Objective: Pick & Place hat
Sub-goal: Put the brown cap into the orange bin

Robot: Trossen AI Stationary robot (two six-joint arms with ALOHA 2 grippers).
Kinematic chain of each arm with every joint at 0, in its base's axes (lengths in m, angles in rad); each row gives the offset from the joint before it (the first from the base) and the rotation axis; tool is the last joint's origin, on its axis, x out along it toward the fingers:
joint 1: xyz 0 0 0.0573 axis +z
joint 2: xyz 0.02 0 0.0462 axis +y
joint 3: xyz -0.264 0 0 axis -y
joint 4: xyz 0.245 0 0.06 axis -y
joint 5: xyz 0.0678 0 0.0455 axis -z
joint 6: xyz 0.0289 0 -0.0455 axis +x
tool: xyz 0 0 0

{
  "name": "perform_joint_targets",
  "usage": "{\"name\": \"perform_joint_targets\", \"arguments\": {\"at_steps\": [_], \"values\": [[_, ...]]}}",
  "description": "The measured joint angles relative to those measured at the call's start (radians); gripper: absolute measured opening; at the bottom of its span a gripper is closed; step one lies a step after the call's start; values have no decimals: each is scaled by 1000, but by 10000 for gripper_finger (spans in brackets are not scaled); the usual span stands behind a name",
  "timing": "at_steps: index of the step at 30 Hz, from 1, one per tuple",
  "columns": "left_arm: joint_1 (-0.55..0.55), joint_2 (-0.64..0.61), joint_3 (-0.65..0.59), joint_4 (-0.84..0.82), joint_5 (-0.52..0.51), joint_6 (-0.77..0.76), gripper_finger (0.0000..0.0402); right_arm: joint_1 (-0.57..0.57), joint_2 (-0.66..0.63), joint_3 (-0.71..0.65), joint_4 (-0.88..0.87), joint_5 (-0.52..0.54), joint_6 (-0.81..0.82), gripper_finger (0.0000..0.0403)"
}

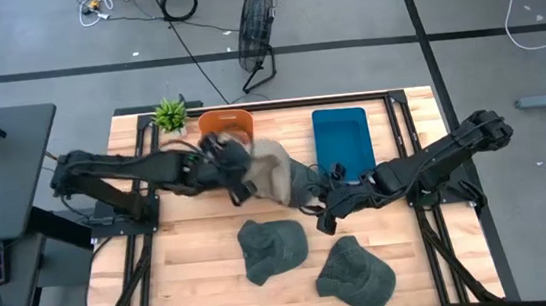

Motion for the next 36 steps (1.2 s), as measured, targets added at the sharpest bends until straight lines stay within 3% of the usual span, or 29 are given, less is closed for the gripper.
{"name": "perform_joint_targets", "arguments": {"at_steps": [7,11,20,29,36], "values": [[91,-91,0,-113,-36,-54,18,0,0,0,3,-3,-20,236],[148,-81,0,-207,-31,-47,18,0,0,0,1,-32,-25,236],[238,-61,0,-256,4,-47,18,0,0,-1,-5,-38,-24,236],[264,-58,-3,-300,4,-70,18,0,0,-1,-6,-38,-24,236],[283,-54,-159,-277,7,-159,18,0,0,-1,-6,-38,-24,236]]}}
